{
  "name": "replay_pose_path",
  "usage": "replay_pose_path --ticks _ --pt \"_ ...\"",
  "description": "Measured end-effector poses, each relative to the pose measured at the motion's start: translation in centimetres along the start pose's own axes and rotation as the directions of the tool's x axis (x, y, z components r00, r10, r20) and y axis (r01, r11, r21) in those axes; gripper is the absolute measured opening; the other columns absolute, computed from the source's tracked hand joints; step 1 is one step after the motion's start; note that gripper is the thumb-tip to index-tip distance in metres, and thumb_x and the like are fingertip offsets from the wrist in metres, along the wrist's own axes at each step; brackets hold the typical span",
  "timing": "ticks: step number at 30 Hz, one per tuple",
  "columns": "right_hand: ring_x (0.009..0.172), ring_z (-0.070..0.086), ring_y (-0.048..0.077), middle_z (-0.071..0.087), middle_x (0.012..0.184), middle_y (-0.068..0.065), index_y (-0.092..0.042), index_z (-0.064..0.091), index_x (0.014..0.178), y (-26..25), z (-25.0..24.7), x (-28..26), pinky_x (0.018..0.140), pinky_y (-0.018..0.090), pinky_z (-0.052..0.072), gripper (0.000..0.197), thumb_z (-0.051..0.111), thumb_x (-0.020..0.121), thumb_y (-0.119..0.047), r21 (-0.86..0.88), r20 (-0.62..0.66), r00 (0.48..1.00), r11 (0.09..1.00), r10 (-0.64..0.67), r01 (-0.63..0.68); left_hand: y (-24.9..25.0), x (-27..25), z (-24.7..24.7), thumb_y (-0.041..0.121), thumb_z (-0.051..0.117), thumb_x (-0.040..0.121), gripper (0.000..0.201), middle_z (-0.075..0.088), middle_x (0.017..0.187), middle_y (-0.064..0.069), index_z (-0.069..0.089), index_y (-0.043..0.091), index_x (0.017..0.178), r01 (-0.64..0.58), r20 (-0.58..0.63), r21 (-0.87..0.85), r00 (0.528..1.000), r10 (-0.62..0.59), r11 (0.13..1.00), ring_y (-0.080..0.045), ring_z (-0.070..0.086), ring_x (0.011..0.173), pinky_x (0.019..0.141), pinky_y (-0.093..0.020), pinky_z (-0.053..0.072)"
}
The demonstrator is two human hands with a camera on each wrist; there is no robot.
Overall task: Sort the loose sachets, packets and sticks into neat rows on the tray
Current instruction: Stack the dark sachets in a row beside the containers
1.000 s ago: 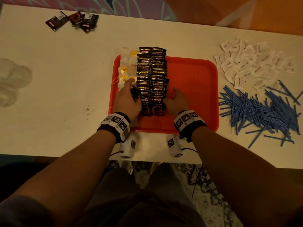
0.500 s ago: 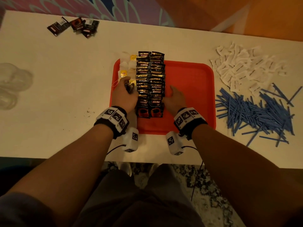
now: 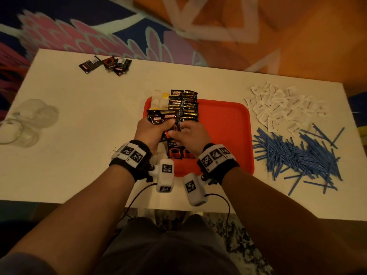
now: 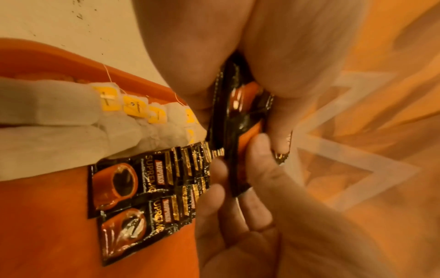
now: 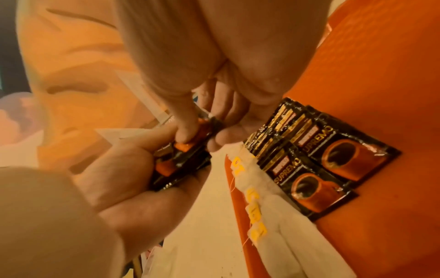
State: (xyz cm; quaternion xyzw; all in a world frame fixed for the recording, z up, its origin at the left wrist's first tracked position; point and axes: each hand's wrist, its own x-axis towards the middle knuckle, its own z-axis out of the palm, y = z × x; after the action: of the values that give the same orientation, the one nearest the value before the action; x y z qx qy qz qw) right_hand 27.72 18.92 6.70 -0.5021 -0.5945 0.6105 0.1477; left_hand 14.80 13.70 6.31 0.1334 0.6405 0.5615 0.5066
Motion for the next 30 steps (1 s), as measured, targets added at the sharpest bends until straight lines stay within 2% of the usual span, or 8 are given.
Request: replay_pose_path --ticks 2,7,10,16,21,24,27,30 --pt "0.079 0.072 0.024 0.074 0.084 0.009 -0.015 0.070 0.079 -0.3 0.1 -0.2 0.077 0.042 0.059 0.008 0.077 0.081 -0.012 -0.013 0.001 0.999 0.999 -0.032 0.032 0.7 -0.4 0.0 0.010 0.074 0.086 0.038 0.074 0.109 -0.012 0.065 0.008 0.123 0.023 0.019 -0.101 1.000 -0.021 0.995 -0.030 0.071 0.102 0.086 -0.047 0.058" --pt "0.070 0.060 -0.005 0.068 0.076 -0.009 -0.025 0.067 0.072 -0.6 -0.5 -1.0 0.055 0.008 0.046 0.019 0.079 0.080 -0.012 -0.103 0.060 0.996 0.992 -0.072 0.078 2.3 -1.1 -0.5 0.009 0.071 0.089 0.015 0.077 0.085 -0.004 0.070 0.011 0.104 0.027 0.001 -0.107 1.000 -0.027 0.994 -0.023 0.074 0.082 0.064 -0.035 0.059" --pt "0.080 0.066 0.004 0.072 0.086 -0.004 -0.020 0.072 0.082 -0.7 -0.5 -1.3 0.065 0.017 0.052 0.011 0.081 0.078 -0.016 -0.112 0.082 0.994 0.990 -0.072 0.081 2.4 -1.5 -0.6 0.006 0.069 0.089 0.017 0.076 0.084 -0.002 0.068 0.011 0.106 -0.011 0.003 -0.100 1.000 0.011 0.995 -0.020 0.074 0.079 0.063 -0.035 0.060" --pt "0.060 0.063 0.012 0.067 0.073 0.003 -0.020 0.058 0.079 -0.3 -0.3 -1.6 0.056 0.025 0.050 0.027 0.084 0.074 -0.011 -0.112 0.076 0.995 0.991 -0.067 0.075 1.7 -2.1 -0.7 0.001 0.071 0.086 0.021 0.076 0.090 0.001 0.068 0.016 0.101 -0.083 0.054 -0.021 0.995 0.084 0.996 -0.021 0.073 0.092 0.084 -0.040 0.058" --pt "0.067 0.064 0.014 0.071 0.075 0.007 -0.018 0.065 0.069 1.0 0.0 -2.1 0.065 0.032 0.055 0.022 0.086 0.072 -0.014 -0.166 0.061 0.994 0.981 -0.093 0.102 0.4 -2.0 -1.1 -0.004 0.070 0.085 0.027 0.076 0.085 0.002 0.066 0.012 0.106 -0.034 0.035 0.006 0.999 0.033 0.999 -0.021 0.073 0.086 0.077 -0.038 0.058" --pt "0.064 0.060 0.007 0.068 0.072 -0.002 -0.022 0.067 0.069 2.2 0.1 -2.2 0.060 0.020 0.049 0.019 0.085 0.074 -0.016 -0.190 0.022 0.998 0.980 -0.053 0.056 -0.6 -1.9 -1.5 0.011 0.070 0.090 0.022 0.075 0.100 -0.007 0.066 0.012 0.111 0.014 -0.024 -0.039 1.000 -0.015 0.999 -0.025 0.073 0.093 0.079 -0.041 0.060" --pt "0.068 0.056 0.001 0.063 0.075 -0.012 -0.020 0.074 0.085 4.2 0.0 -2.3 0.063 0.016 0.044 0.008 0.079 0.081 -0.023 -0.292 -0.026 1.000 0.956 0.006 -0.013 -1.3 -1.5 -2.5 0.024 0.068 0.093 0.020 0.074 0.086 -0.007 0.067 0.010 0.107 0.075 -0.156 -0.036 0.985 -0.080 0.997 -0.025 0.071 0.077 0.066 -0.036 0.058" --pt "0.084 0.058 0.008 0.064 0.089 -0.008 -0.015 0.075 0.101 6.6 0.1 -1.8 0.070 0.019 0.042 0.020 0.074 0.086 -0.027 -0.382 -0.058 0.993 0.917 0.103 -0.118 -2.1 -1.4 -3.9 0.016 0.060 0.096 0.012 0.064 0.071 -0.010 0.064 0.005 0.099 0.159 -0.173 -0.131 0.968 -0.181 0.979 -0.024 0.061 0.060 0.054 -0.033 0.050"
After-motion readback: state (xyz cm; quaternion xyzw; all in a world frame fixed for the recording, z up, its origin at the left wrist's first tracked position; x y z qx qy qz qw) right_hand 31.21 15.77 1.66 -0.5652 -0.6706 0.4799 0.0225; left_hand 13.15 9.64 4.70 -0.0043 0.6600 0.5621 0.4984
